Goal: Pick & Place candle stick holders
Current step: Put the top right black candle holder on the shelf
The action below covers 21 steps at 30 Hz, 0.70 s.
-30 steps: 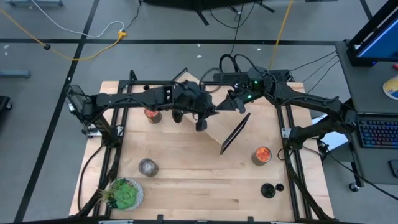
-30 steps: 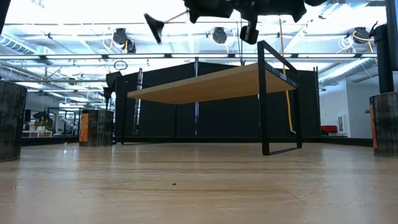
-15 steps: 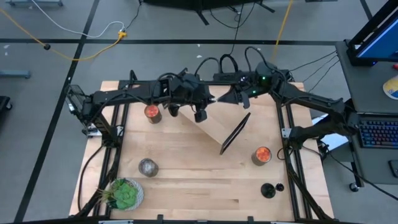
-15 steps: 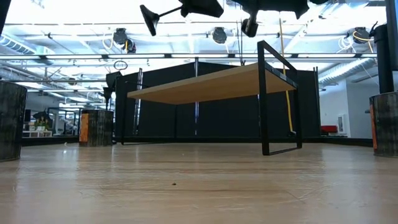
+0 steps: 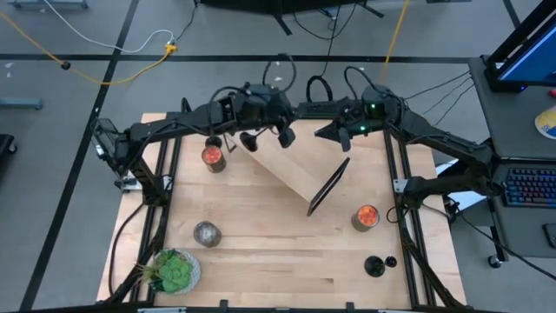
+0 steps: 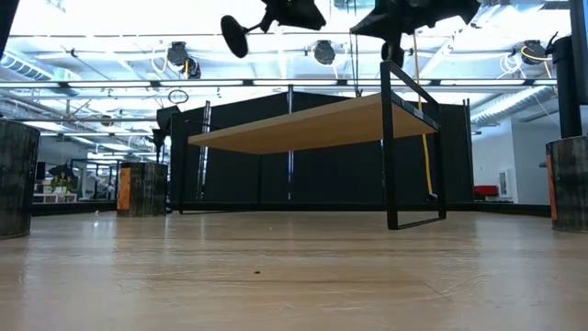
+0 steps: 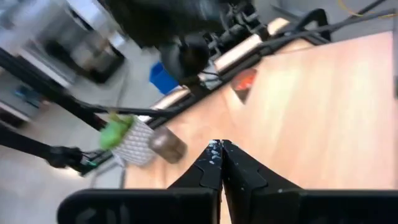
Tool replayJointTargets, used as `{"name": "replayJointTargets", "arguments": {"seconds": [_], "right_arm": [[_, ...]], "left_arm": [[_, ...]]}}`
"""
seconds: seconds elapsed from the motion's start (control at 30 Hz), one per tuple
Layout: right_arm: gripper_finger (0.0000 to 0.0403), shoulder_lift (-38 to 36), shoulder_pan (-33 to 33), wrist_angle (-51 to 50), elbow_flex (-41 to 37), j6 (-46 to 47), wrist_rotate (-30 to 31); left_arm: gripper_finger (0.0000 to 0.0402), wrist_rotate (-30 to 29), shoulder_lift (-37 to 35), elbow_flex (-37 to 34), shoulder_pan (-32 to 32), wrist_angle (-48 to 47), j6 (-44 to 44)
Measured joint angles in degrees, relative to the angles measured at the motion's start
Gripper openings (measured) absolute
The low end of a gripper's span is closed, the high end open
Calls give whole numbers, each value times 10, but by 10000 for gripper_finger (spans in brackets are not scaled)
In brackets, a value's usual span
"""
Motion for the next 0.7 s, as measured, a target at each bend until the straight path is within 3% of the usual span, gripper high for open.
{"name": "replayJointTargets", "arguments": {"seconds": [0.23, 0.5, 0.7], "right_arm": [[0, -15, 0, -45, -4, -59, 16], [0, -66, -17, -34, -78, -53, 16], [0, -121, -38, -3, -136, -25, 15]], "left_arm": [[74, 37, 0, 0, 15, 69, 0], [74, 47, 0, -2, 26, 115, 2], [74, 64, 1, -90, 25, 270, -17]]}}
